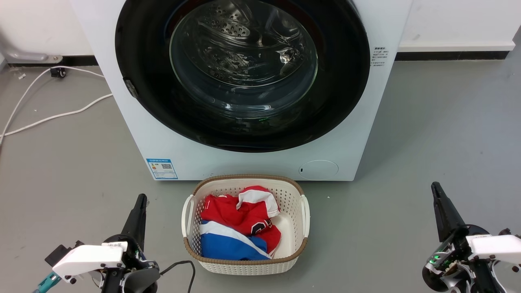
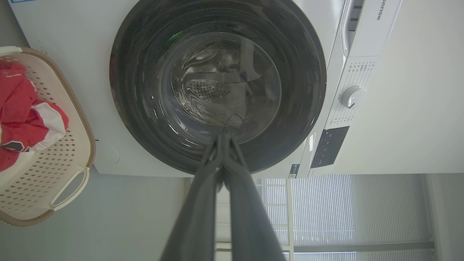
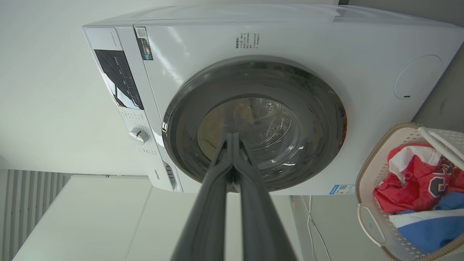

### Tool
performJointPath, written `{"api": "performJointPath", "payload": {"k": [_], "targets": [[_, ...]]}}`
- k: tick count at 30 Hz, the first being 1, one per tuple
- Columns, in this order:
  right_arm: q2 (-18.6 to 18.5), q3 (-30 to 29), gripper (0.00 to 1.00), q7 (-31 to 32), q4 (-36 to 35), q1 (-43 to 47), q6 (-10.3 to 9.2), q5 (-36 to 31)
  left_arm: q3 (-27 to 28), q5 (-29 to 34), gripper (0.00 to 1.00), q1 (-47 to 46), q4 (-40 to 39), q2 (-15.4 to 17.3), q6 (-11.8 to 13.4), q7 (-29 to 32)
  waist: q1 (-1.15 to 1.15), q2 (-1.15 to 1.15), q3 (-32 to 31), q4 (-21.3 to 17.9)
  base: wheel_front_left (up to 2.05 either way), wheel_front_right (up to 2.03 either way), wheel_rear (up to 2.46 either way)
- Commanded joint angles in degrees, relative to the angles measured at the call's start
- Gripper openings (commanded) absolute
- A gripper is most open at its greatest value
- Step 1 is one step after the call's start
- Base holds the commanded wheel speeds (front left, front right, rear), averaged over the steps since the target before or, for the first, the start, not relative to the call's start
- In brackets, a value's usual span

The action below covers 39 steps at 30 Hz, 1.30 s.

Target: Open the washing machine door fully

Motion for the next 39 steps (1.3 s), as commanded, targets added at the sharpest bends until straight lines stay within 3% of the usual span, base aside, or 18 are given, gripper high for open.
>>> {"api": "performJointPath", "payload": {"k": [1, 28, 29, 39], "targets": [[0.2, 0.0, 0.00, 0.0, 0.0, -0.6, 0.16, -0.1, 0.0, 0.2, 0.00, -0.5, 0.0, -0.1, -0.2, 0.1, 0.00, 0.00, 0.0, 0.0, 0.00, 0.00, 0.00], [0.2, 0.0, 0.00, 0.0, 0.0, -0.6, 0.16, -0.1, 0.0, 0.2, 0.00, -0.5, 0.0, -0.1, -0.2, 0.1, 0.00, 0.00, 0.0, 0.0, 0.00, 0.00, 0.00], [0.0, 0.0, 1.00, 0.0, 0.0, 0.0, 0.00, 0.0, 0.0, 0.0, 1.00, 0.0, 0.0, 0.0, 0.0, 0.0, 0.00, 0.00, 0.0, 0.0, 0.00, 0.00, 0.00], [0.1, 0.7, 1.00, -1.8, 1.0, 2.7, -0.01, -1.4, -0.8, 0.2, 1.00, 2.5, 0.9, -0.2, 0.1, -1.9, 0.00, 0.00, -0.2, 0.0, 0.00, 0.00, 0.00]]}}
